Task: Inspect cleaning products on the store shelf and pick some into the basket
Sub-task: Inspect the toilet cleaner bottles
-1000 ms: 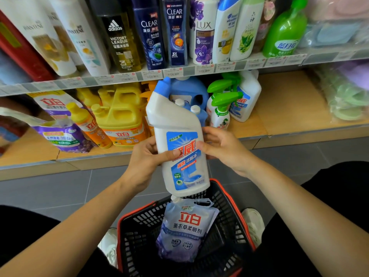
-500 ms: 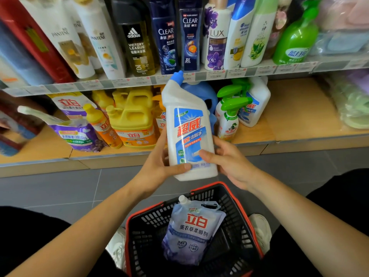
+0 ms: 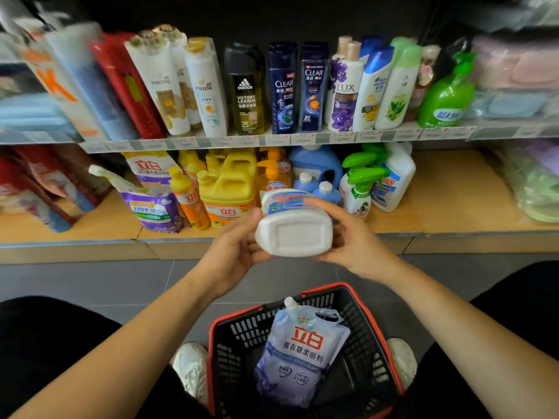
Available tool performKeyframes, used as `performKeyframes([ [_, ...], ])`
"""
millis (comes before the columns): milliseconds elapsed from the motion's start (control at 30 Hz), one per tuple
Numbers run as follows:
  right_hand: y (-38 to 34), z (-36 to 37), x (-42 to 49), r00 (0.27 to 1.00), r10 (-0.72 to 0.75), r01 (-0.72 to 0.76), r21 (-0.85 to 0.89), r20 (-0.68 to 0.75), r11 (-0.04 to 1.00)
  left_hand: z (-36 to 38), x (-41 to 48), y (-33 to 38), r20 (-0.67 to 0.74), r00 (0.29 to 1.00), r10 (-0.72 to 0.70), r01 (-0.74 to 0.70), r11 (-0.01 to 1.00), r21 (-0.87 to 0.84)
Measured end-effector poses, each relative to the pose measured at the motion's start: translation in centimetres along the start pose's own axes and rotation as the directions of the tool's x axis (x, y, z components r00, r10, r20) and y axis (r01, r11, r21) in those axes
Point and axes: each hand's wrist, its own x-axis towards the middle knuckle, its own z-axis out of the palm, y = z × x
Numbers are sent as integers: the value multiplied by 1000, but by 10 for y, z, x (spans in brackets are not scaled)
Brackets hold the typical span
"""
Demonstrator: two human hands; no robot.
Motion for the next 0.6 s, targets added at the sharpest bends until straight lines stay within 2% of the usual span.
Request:
performKeyframes([
  [133, -3, 5, 0, 985, -105, 91, -102, -139, 991, 1, -7, 3, 3, 999, -43, 43, 998, 55],
  [267, -5, 1, -2, 977, -157, 119, -238, -146, 964, 0, -12, 2, 32, 994, -106, 99, 981, 169],
  [367, -6, 2, -5, 990, -101, 94, -69, -94, 993, -2, -16, 4, 16, 995, -95, 87, 964, 252],
  [433, -9, 5, -6, 991, -94, 92, -25, -94, 995, -3, -15, 8, -11, 999, -44, 45, 931, 362],
  [500, -12, 6, -6, 989, -95, 95, -3, -111, 995, -1, -14, 12, -72, 995, 69, -28, 882, 470],
  [600, -8, 6, -4, 988, -89, 91, 7, -124, 996, -3, -13, 14, -74, 929, 363, -230, 721, 653],
])
